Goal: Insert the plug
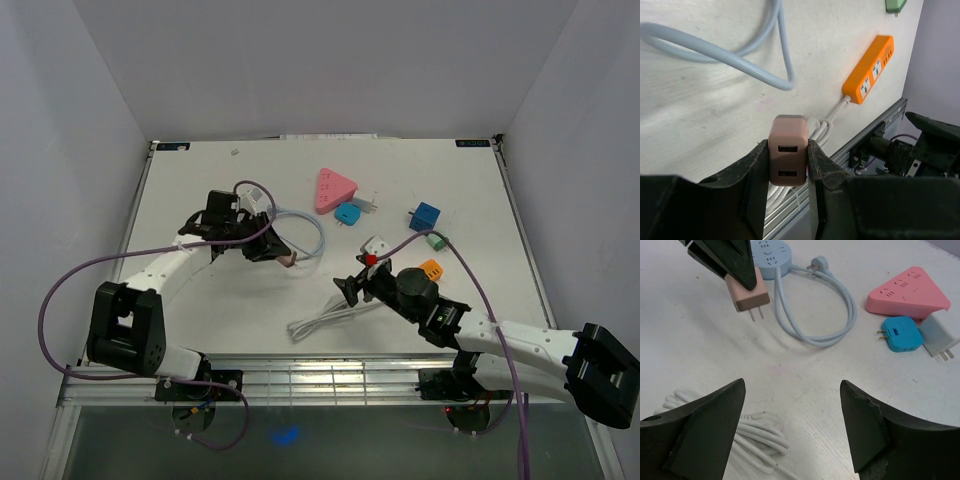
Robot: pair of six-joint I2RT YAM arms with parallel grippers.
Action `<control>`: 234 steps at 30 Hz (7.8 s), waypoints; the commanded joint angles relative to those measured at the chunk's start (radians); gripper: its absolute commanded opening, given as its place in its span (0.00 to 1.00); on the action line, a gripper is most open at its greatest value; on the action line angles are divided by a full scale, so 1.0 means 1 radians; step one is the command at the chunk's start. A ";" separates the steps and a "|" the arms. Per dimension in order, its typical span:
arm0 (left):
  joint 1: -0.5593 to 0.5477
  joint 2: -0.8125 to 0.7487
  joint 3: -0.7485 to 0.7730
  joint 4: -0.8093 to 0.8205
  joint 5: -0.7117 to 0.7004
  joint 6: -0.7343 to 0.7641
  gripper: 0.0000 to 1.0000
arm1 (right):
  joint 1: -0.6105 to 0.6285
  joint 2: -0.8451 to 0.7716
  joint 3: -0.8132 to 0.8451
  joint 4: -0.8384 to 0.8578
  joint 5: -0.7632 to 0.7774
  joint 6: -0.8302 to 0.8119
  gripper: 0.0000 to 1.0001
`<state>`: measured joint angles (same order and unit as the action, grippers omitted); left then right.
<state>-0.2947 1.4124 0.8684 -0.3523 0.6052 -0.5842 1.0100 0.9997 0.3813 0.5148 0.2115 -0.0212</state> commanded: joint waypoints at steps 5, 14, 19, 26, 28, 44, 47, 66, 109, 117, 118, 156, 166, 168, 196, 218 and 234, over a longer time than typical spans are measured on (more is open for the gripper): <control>0.117 -0.044 0.188 -0.206 -0.106 0.153 0.00 | -0.004 -0.033 -0.016 0.042 0.157 0.052 0.80; 0.146 -0.039 0.328 -0.287 -0.338 0.265 0.00 | -0.011 -0.044 -0.024 0.025 0.192 0.079 0.79; 0.146 -0.052 0.333 -0.234 -0.374 0.418 0.00 | -0.017 -0.035 -0.025 0.025 0.204 0.098 0.77; 0.152 -0.089 0.235 -0.119 -0.387 0.487 0.00 | -0.030 -0.029 -0.029 0.021 0.186 0.109 0.75; 0.152 -0.078 0.231 -0.123 -0.415 0.544 0.00 | -0.033 -0.027 -0.032 0.022 0.181 0.119 0.75; 0.163 0.043 0.287 -0.169 -0.430 0.682 0.00 | -0.053 -0.010 -0.058 0.016 0.204 0.234 0.74; 0.166 0.046 0.302 -0.174 -0.479 0.696 0.00 | -0.060 -0.006 -0.050 0.001 0.219 0.250 0.74; 0.391 0.075 0.221 -0.025 -0.257 0.801 0.00 | -0.091 -0.010 -0.055 -0.019 0.209 0.288 0.77; 0.390 0.304 0.400 -0.071 -0.113 0.890 0.00 | -0.116 0.019 -0.042 -0.024 0.154 0.287 0.77; 0.385 0.321 0.393 -0.066 -0.099 0.889 0.00 | -0.117 0.020 -0.042 -0.024 0.149 0.288 0.77; 0.384 0.324 0.393 -0.065 -0.102 0.889 0.00 | -0.119 0.019 -0.042 -0.024 0.147 0.288 0.77; 0.376 0.347 0.337 -0.008 -0.097 0.905 0.00 | -0.146 -0.018 -0.055 -0.033 0.127 0.291 0.78; 0.374 0.364 0.333 -0.020 -0.122 0.914 0.00 | -0.157 -0.039 -0.061 -0.038 0.115 0.296 0.78; 0.371 0.364 0.331 -0.024 -0.124 0.919 0.00 | -0.157 -0.041 -0.061 -0.039 0.114 0.297 0.78; 0.368 0.148 0.241 0.082 -0.108 0.873 0.00 | -0.171 -0.019 -0.055 -0.042 0.085 0.300 0.78; 0.368 0.184 0.216 0.073 -0.134 0.893 0.00 | -0.174 0.007 -0.048 -0.042 0.074 0.310 0.78; 0.368 0.243 0.239 0.042 -0.127 0.900 0.00 | -0.180 0.001 -0.050 -0.042 0.065 0.311 0.79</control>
<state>0.0780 1.6535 1.0851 -0.2955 0.4671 0.3000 0.8330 1.0073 0.3290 0.4534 0.2821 0.2813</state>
